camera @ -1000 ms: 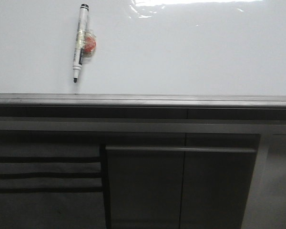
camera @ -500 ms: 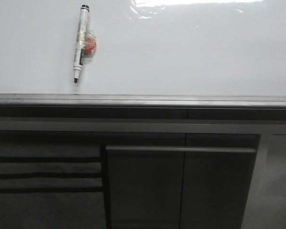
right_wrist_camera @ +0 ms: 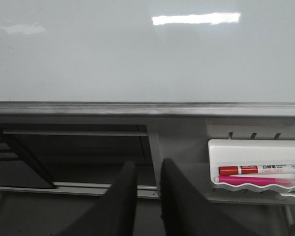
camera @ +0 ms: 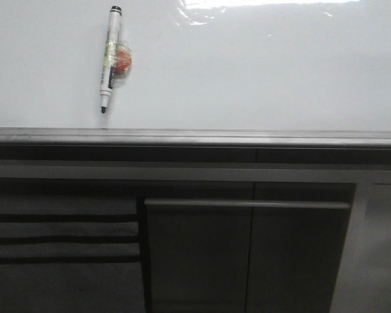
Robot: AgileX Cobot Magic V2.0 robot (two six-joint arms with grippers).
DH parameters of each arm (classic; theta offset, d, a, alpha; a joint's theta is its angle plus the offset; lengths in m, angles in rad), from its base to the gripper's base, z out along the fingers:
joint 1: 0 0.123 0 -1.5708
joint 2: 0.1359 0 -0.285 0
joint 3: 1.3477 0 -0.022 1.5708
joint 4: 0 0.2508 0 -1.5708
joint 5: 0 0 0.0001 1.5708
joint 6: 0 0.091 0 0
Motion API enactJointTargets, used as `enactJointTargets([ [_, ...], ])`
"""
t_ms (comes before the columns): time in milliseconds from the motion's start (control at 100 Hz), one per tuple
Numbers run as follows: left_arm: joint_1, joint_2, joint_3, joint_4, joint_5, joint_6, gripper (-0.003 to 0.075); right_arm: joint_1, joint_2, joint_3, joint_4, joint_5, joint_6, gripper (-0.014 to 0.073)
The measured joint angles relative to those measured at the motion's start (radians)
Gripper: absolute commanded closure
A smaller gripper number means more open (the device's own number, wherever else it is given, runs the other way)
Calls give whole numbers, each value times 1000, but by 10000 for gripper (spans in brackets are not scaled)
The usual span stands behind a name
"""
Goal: Write number 0 on whiteboard
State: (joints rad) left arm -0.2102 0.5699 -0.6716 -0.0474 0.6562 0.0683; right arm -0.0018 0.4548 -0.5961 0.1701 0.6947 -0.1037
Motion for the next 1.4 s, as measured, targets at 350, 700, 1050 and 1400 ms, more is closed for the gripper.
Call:
enactJointTargets([
  [350,-213,353,-12,-66,-300,23,346,0,25,0,0,2,-1,283],
  [700,-269,807,-213,-73,-422,25,346,0,25,0,0,2,-3,283],
  [1050,-267,1036,-386,-73,-424,25,414,0,25,0,0,2,-3,283],
  [1400,-267,1046,-401,-43,-429,25,740,0,25,0,0,6,-3,282],
])
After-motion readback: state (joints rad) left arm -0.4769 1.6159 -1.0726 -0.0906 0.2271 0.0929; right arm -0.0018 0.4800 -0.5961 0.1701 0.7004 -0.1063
